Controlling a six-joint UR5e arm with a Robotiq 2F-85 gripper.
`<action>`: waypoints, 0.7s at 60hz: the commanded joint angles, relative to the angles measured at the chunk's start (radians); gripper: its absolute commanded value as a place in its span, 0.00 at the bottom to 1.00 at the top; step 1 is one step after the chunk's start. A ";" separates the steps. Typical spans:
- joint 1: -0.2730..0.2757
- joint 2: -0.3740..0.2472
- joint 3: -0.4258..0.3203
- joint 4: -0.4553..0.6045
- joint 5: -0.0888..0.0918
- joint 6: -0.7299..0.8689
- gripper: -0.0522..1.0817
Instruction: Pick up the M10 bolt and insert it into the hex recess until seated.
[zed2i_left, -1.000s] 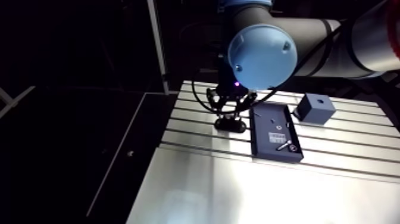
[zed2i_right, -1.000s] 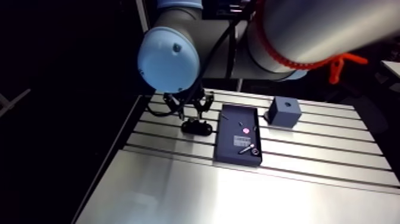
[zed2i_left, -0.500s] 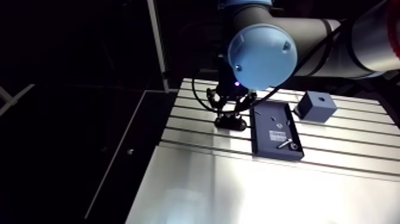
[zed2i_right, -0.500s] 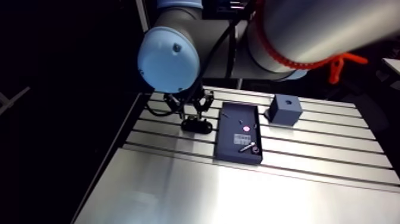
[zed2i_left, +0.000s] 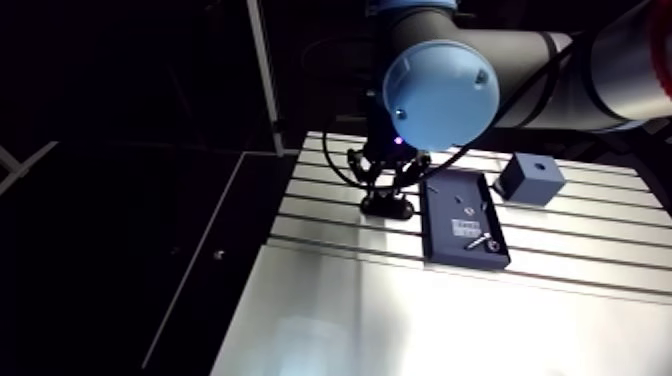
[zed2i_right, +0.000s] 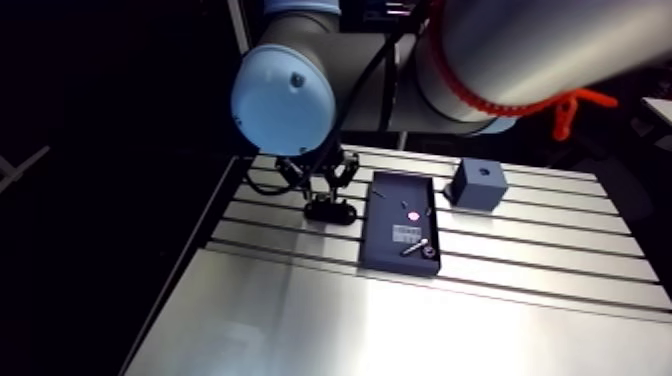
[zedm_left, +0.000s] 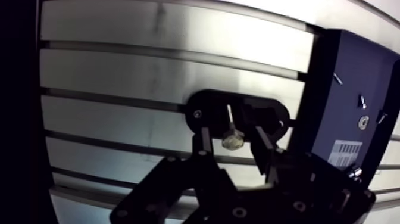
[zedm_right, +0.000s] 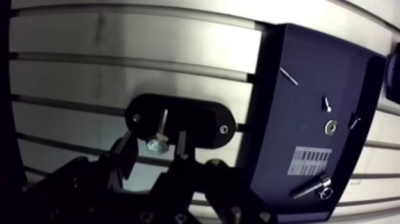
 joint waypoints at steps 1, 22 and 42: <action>0.000 -0.003 0.000 0.000 0.000 0.000 0.53; 0.002 -0.003 0.002 0.002 0.000 0.000 0.56; 0.002 -0.004 0.002 0.002 -0.002 0.001 0.59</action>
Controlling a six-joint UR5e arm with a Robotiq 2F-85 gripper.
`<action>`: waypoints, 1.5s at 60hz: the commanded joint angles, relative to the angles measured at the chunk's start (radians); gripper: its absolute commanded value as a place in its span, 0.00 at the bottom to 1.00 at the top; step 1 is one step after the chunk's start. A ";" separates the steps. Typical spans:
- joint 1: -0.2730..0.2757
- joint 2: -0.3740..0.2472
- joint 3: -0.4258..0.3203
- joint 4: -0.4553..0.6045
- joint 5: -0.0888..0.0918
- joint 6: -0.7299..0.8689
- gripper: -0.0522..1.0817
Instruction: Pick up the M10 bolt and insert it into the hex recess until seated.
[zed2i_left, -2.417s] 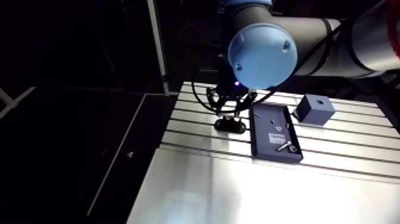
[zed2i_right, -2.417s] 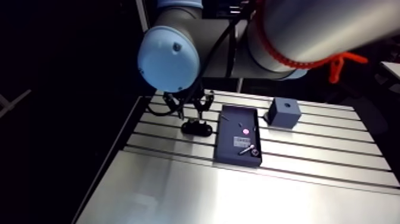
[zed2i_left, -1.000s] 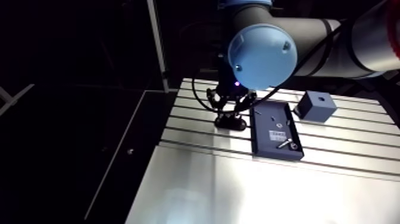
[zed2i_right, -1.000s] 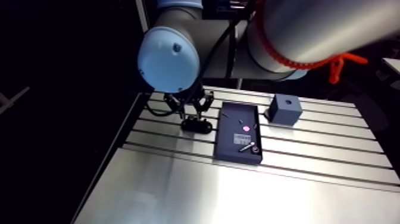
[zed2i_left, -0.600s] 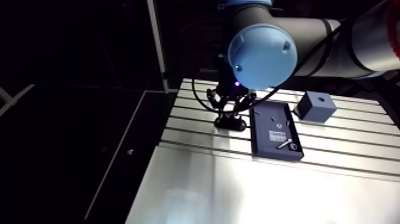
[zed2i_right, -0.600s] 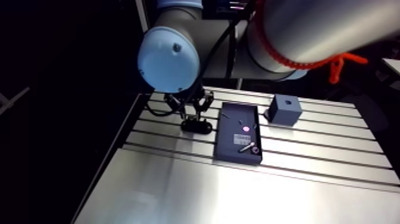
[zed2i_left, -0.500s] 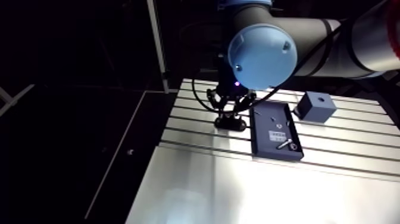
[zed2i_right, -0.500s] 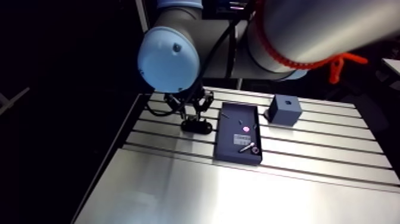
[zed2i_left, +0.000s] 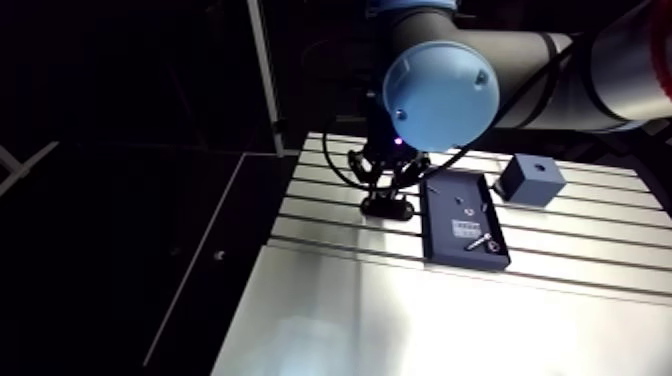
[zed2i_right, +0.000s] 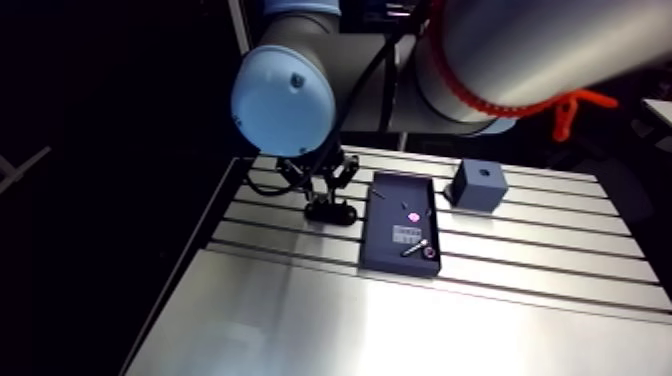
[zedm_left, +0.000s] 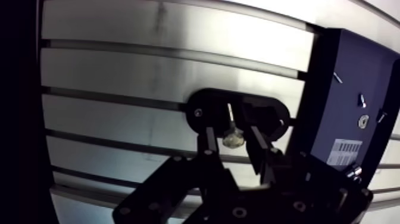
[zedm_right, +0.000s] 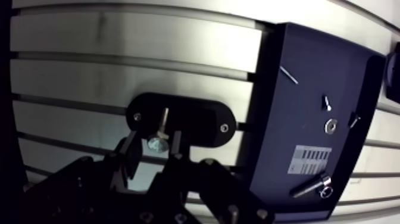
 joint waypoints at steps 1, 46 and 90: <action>0.000 -0.001 0.000 0.000 -0.001 0.000 0.59; 0.000 0.000 0.000 -0.001 -0.001 0.002 0.65; 0.000 -0.040 -0.005 0.004 0.001 -0.001 0.71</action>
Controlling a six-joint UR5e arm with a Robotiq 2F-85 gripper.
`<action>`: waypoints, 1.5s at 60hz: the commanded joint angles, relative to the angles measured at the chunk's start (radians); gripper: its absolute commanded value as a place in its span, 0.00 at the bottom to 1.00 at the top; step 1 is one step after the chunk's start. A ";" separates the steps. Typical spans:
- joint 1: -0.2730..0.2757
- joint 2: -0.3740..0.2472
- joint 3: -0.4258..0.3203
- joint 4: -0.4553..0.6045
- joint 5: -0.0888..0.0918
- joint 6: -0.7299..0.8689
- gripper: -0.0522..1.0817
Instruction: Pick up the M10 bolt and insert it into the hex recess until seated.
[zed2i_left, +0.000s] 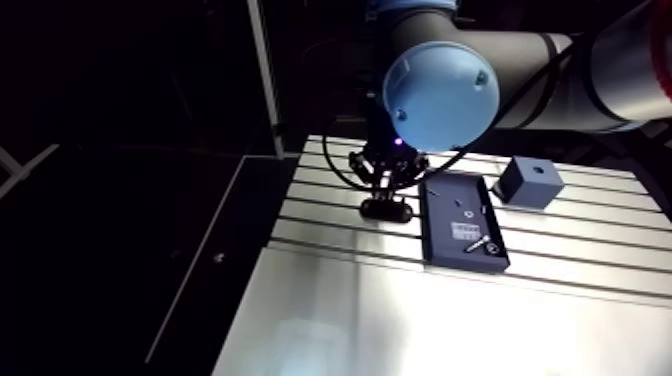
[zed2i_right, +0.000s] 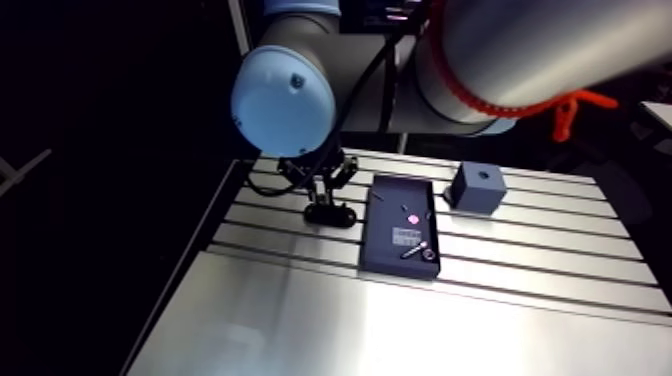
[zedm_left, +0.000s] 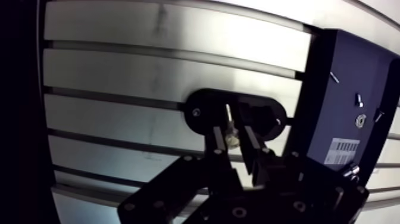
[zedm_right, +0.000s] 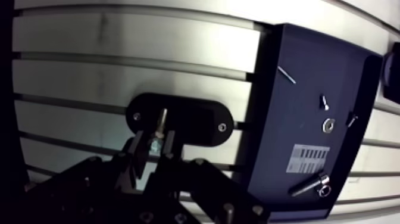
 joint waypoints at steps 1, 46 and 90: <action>0.000 -0.029 -0.006 0.004 0.001 -0.001 0.71; -0.201 -0.120 -0.337 0.423 -0.030 -0.392 0.75; -0.425 0.031 -0.645 0.757 -0.047 -0.847 0.75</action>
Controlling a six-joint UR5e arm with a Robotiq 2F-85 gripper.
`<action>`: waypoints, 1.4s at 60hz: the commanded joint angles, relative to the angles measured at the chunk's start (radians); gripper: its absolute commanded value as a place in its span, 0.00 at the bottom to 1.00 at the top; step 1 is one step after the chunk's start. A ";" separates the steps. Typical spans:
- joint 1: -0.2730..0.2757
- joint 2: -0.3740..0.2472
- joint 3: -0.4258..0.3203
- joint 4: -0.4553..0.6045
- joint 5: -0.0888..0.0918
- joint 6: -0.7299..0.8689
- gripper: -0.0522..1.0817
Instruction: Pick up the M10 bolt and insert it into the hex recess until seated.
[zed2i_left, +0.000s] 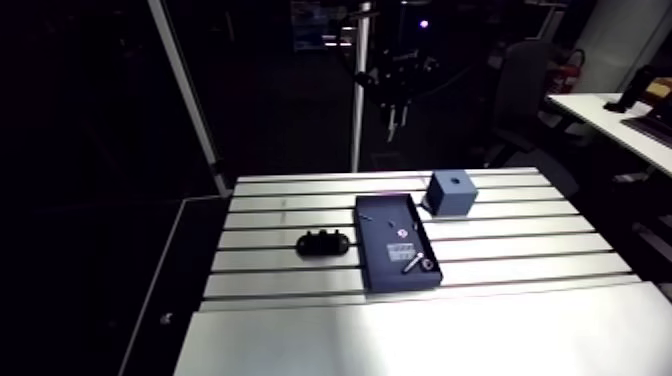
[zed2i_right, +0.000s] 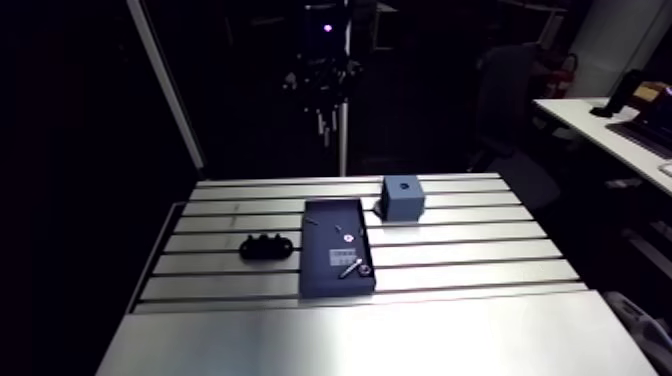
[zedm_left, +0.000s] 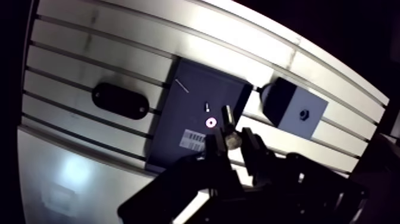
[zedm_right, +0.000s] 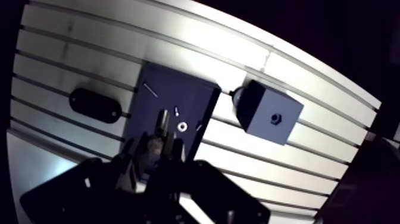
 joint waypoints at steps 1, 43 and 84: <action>-0.189 0.114 -0.266 0.302 -0.024 -0.383 0.75; -0.181 0.169 -0.281 0.326 -0.078 -0.381 0.75; -0.175 0.279 -0.315 0.287 -0.115 -0.380 0.75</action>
